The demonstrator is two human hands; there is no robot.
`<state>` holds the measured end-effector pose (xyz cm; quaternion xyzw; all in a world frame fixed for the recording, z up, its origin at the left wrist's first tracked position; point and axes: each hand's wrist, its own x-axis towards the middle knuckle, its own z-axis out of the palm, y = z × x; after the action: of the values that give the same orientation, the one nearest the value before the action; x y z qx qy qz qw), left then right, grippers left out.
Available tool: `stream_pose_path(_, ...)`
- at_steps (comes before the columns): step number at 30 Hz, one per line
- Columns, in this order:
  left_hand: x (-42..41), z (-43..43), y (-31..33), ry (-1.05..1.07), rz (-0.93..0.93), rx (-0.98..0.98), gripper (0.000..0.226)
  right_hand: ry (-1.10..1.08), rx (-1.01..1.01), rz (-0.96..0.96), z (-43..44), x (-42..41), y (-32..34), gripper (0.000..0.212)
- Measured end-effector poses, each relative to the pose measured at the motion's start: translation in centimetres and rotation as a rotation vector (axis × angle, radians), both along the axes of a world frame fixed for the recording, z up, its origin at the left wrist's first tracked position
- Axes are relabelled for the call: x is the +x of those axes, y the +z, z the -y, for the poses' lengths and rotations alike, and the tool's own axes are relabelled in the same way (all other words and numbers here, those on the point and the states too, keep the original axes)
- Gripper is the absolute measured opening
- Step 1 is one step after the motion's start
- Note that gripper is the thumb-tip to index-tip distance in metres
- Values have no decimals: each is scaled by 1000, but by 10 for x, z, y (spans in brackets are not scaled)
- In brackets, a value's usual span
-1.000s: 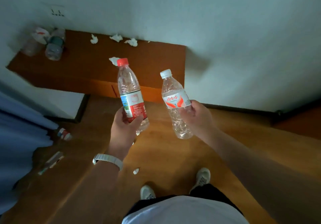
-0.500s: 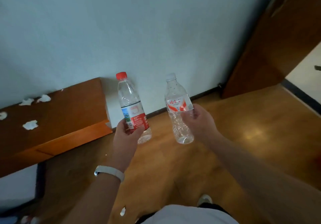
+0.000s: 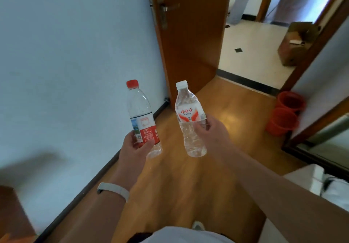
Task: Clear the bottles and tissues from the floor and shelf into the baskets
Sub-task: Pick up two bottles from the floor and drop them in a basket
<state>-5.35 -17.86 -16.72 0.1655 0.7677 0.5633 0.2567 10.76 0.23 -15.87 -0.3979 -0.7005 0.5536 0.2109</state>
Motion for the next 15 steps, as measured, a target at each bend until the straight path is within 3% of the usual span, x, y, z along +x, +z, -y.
stream_pose_path(8, 26, -133, 1, -345, -16, 29, 44, -285, 23, 11, -84, 73, -5, 46)
stream_pose_path(12, 36, -199, -6, -508, 4, 55, 41, -428, 27, 61, -128, 103, -5, 24)
stream_pose_path(15, 40, -250, -15, -587, 17, 35, 45, -504, 5, 62, -162, 115, -10, 28)
